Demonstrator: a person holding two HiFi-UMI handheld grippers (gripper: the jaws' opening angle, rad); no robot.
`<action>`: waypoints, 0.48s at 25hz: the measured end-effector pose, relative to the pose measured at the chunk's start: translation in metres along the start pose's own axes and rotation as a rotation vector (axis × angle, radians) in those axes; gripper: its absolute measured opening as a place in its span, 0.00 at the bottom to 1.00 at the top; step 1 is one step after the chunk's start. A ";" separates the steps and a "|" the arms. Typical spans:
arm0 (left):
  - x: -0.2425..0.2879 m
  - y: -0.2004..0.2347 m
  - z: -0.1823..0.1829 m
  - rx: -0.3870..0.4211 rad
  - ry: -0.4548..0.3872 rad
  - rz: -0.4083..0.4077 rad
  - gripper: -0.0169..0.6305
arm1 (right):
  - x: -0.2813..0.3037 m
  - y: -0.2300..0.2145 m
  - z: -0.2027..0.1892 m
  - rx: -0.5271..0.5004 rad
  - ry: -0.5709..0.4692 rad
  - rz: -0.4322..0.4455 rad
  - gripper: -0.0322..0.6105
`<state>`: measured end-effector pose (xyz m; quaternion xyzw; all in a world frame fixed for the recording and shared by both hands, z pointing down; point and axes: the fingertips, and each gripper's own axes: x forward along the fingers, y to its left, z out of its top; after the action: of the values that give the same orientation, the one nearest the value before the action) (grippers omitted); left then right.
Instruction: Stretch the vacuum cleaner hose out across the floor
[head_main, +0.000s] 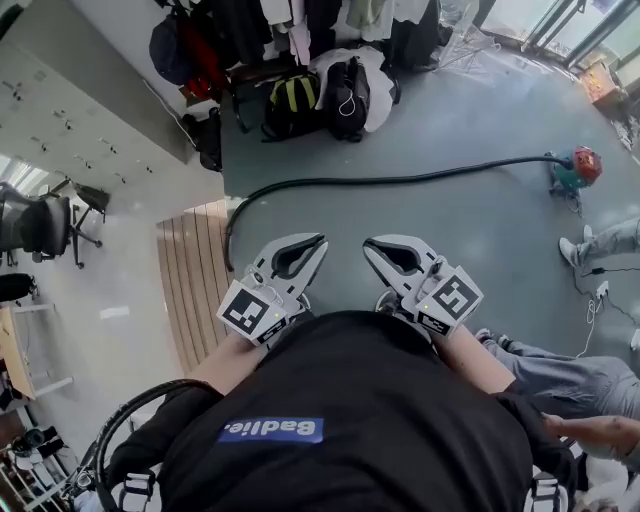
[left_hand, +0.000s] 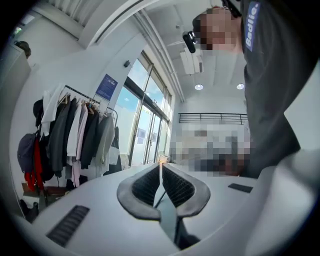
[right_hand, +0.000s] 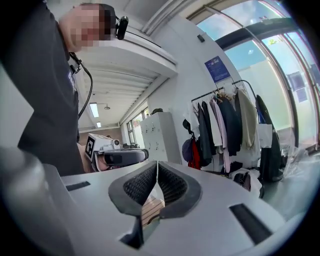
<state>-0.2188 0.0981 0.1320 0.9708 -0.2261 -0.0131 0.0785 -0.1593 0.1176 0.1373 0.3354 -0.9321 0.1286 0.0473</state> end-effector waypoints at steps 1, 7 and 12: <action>0.008 -0.007 -0.001 -0.012 -0.003 0.009 0.05 | -0.010 -0.004 0.002 0.002 -0.006 0.012 0.07; 0.041 -0.045 -0.007 -0.007 0.023 -0.029 0.04 | -0.045 -0.015 0.005 -0.017 -0.028 0.049 0.06; 0.046 -0.066 -0.013 -0.002 0.034 -0.048 0.04 | -0.058 -0.012 0.001 -0.025 -0.041 0.033 0.06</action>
<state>-0.1480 0.1382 0.1352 0.9760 -0.2011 0.0014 0.0832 -0.1065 0.1442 0.1287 0.3220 -0.9397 0.1109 0.0303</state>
